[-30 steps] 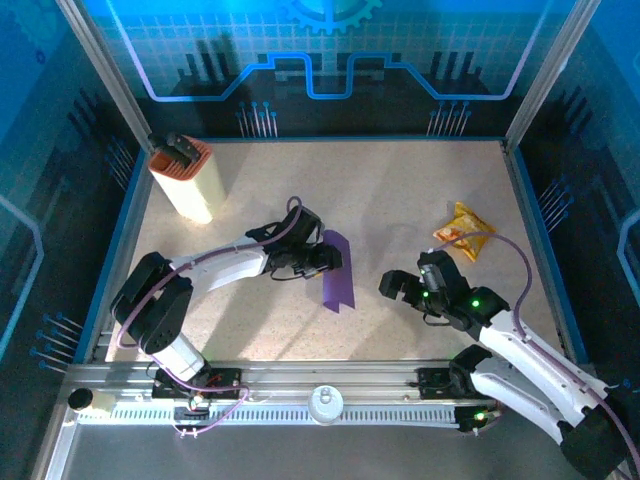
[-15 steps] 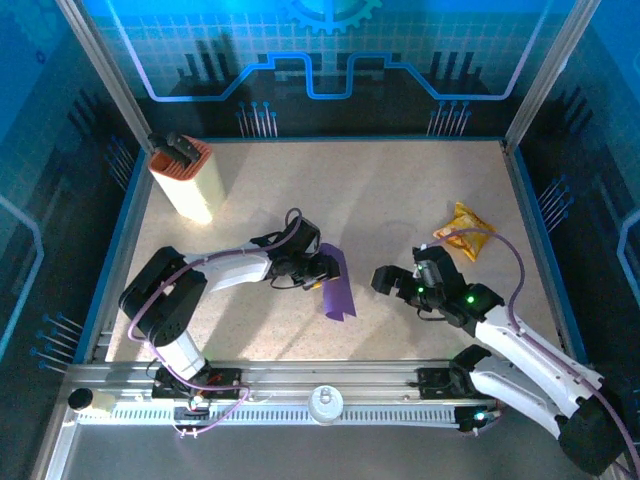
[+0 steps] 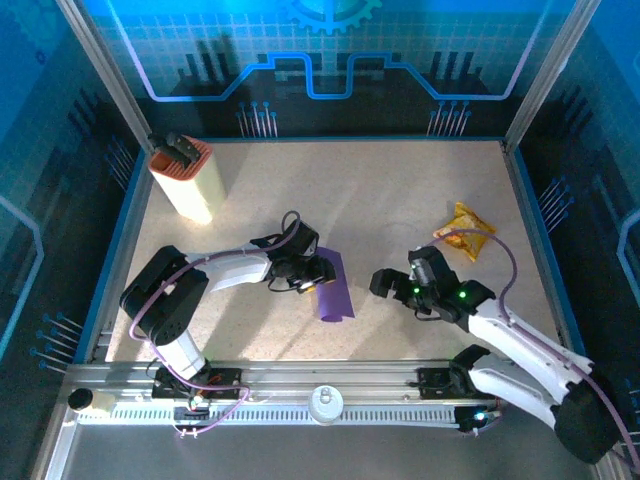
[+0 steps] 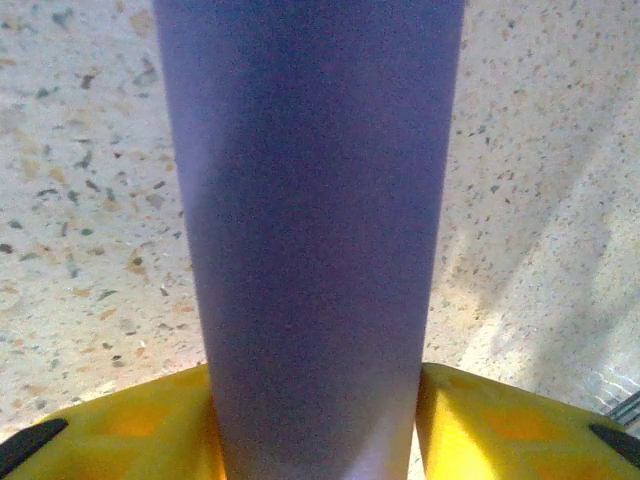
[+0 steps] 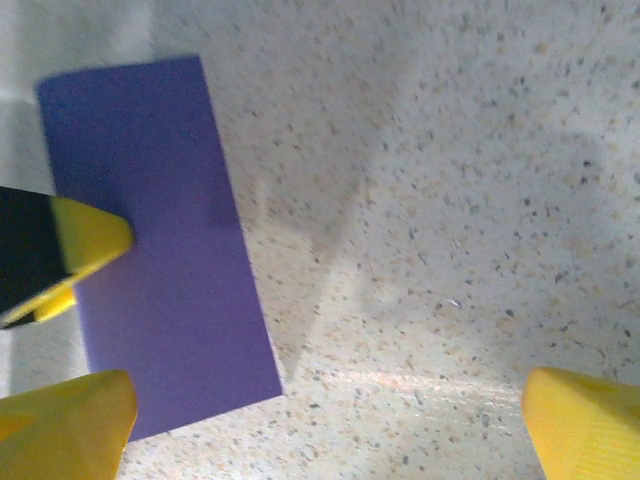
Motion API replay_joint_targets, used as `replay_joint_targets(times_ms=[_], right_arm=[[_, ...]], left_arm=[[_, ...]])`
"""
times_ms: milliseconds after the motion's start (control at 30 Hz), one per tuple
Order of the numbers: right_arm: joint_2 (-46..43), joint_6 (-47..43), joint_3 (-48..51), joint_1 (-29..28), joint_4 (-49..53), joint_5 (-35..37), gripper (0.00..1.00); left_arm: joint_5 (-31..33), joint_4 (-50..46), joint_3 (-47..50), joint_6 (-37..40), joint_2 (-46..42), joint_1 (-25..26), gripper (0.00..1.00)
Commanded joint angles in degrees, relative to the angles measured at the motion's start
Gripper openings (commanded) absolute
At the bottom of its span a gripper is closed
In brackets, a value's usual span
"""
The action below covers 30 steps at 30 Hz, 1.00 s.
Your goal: Fold a paper plane with a square sheet of paper (pick it up from the middle)
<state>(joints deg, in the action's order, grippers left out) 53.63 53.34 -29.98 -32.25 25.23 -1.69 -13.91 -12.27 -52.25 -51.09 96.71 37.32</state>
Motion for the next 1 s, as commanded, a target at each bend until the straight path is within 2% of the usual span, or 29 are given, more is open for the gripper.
replay_joint_targets(times_ms=[0,300,400,600,733,900,967], right_arm=[[1.71,-0.75,-0.76,-1.15,-1.07,-1.76,1.00],[5.49,-1.79,-3.04,-2.01,-3.04,-3.36,1.00],[6.73,-1.83,-2.97,-2.36,-4.46,-4.57,0.97],[10.45,-2.80,-2.44,-3.27,-14.73,-13.05,0.65],[15.28,-3.01,-3.68,-4.38,-18.80,-14.75,0.46],[21.58,-2.86,-5.39,-5.69,-22.25,-15.88,0.30],[23.86,-2.80,-5.87,-6.14,-23.81,-16.27,0.29]], left_arm=[[1.87,-4.12,-1.40,2.33,0.49,-0.31,0.56],[6.07,-9.69,-2.78,7.61,-1.27,-0.40,0.69],[6.95,-10.74,-2.99,8.36,-2.17,-0.41,0.69],[10.96,-13.08,-2.60,7.69,-2.29,-0.67,0.67],[10.99,-11.66,-1.62,7.34,-2.62,-0.66,0.62],[11.69,-12.07,-1.70,7.92,-2.26,-0.76,0.59],[10.77,-12.06,-2.01,8.93,-1.56,-0.76,0.59]])
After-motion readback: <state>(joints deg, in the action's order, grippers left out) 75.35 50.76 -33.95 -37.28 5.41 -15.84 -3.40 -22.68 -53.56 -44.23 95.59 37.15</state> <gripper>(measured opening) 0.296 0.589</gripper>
